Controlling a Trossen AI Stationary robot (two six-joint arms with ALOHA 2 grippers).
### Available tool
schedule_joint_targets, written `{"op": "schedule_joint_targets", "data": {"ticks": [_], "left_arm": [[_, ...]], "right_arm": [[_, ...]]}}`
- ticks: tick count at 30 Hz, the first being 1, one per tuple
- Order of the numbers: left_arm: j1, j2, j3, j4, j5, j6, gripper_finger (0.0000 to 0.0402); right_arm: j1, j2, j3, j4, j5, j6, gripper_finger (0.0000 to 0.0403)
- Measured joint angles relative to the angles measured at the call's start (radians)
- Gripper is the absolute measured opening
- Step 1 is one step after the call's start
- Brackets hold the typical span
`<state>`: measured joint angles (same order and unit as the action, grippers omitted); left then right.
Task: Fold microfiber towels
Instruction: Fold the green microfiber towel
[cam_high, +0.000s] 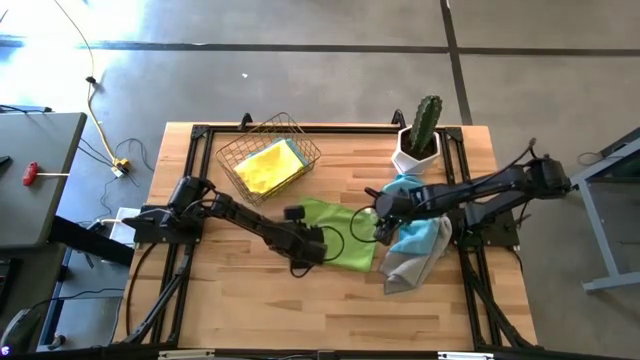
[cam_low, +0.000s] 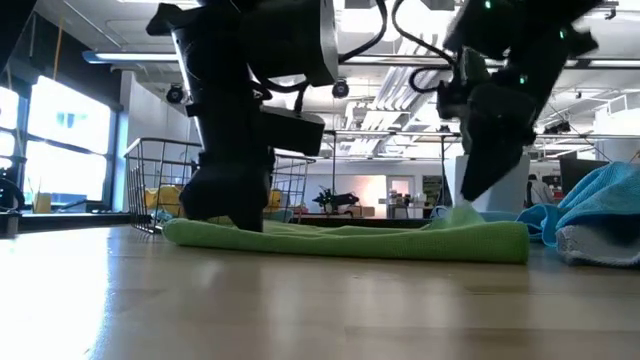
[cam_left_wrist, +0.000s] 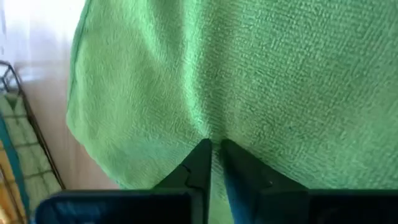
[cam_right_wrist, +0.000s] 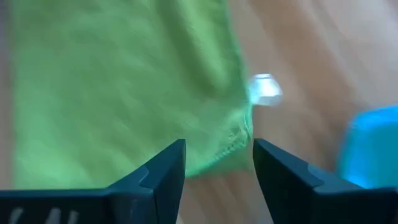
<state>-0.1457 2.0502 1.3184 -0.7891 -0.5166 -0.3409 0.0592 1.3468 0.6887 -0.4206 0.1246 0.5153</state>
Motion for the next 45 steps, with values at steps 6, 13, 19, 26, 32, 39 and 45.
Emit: {"op": "schedule_joint_targets", "data": {"ticks": [6,13,19,26,32,39,45], "left_arm": [[0.010,-0.003,0.003,0.000,0.016,0.095,0.0085],[-0.019,-0.003,0.090,0.026,0.016,0.269,0.0125],[-0.078,-0.003,0.103,0.341,0.173,0.355,0.0126],[-0.116,0.012,0.102,0.611,0.213,0.293,0.0127],[-0.131,0.021,0.099,0.579,0.202,0.184,0.0127],[-0.157,0.022,0.100,0.443,0.200,0.097,0.0127],[-0.198,0.022,0.100,0.396,0.180,0.132,0.0127]], "right_arm": [[0.063,0.000,0.180,-0.337,0.103,-0.072,0.0184],[0.193,0.008,0.111,-0.134,0.114,-0.202,0.0183],[0.255,0.025,-0.016,0.131,0.175,-0.366,0.0183],[0.258,0.102,-0.103,0.264,0.171,-0.392,0.0183],[0.264,0.215,-0.106,0.406,0.132,-0.306,0.0183],[0.289,0.319,-0.085,0.702,0.058,-0.105,0.0183],[0.312,0.329,0.015,0.600,0.058,-0.164,0.0183]]}}
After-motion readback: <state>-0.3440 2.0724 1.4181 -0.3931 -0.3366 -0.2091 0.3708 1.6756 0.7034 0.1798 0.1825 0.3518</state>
